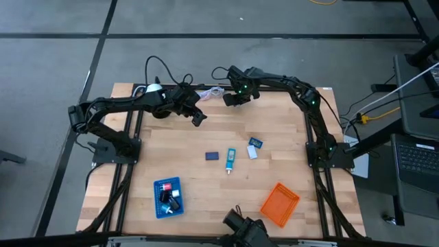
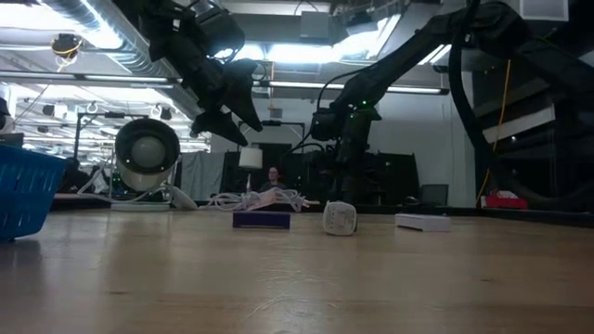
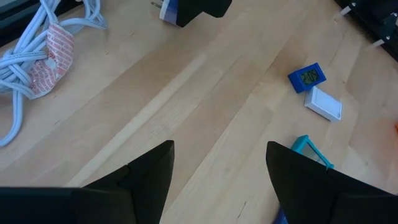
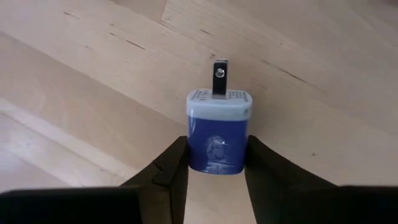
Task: Pick & Place Office items
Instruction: Put the purple charger adapter into the blue basket
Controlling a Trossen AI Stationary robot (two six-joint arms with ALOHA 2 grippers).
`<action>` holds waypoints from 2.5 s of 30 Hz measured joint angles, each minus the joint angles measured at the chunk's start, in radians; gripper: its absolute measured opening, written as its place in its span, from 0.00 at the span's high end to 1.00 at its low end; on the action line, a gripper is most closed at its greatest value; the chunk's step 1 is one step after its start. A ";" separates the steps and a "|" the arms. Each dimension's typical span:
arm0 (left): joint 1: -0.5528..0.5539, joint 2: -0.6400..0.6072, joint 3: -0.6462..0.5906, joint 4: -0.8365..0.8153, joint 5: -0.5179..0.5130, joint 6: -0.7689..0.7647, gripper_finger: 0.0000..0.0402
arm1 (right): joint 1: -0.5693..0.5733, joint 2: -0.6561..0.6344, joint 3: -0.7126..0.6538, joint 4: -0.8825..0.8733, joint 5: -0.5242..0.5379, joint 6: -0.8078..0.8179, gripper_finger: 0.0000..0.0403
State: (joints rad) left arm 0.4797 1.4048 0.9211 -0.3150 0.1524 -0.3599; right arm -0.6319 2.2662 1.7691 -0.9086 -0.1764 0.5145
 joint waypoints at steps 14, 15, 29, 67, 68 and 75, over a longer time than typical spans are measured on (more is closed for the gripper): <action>0.000 0.000 0.000 0.093 0.008 0.060 0.38 | 0.002 -0.039 0.230 -0.022 -0.151 -0.071 0.69; 0.000 0.000 0.000 0.097 0.008 0.091 0.38 | 0.003 -0.039 0.267 -0.027 -0.179 -0.085 0.69; 0.000 -0.020 0.109 0.111 -0.021 0.473 0.38 | 0.015 -0.040 0.550 -0.462 -0.575 -0.426 0.69; -0.131 -0.204 0.245 0.002 0.092 0.978 0.38 | 0.140 -0.056 0.587 -0.479 -1.129 -0.621 0.69; -0.131 -0.201 0.245 0.005 0.110 0.974 0.38 | 0.145 -0.056 0.587 -0.475 -1.135 -0.621 0.69; -0.139 -0.179 0.245 0.056 0.181 0.946 0.38 | 0.198 -0.056 0.587 -0.451 -1.145 -0.619 0.69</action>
State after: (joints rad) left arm 0.3410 1.2263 1.1660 -0.2595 0.3337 0.5862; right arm -0.4343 2.2101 2.3562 -1.3594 -1.3212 -0.1041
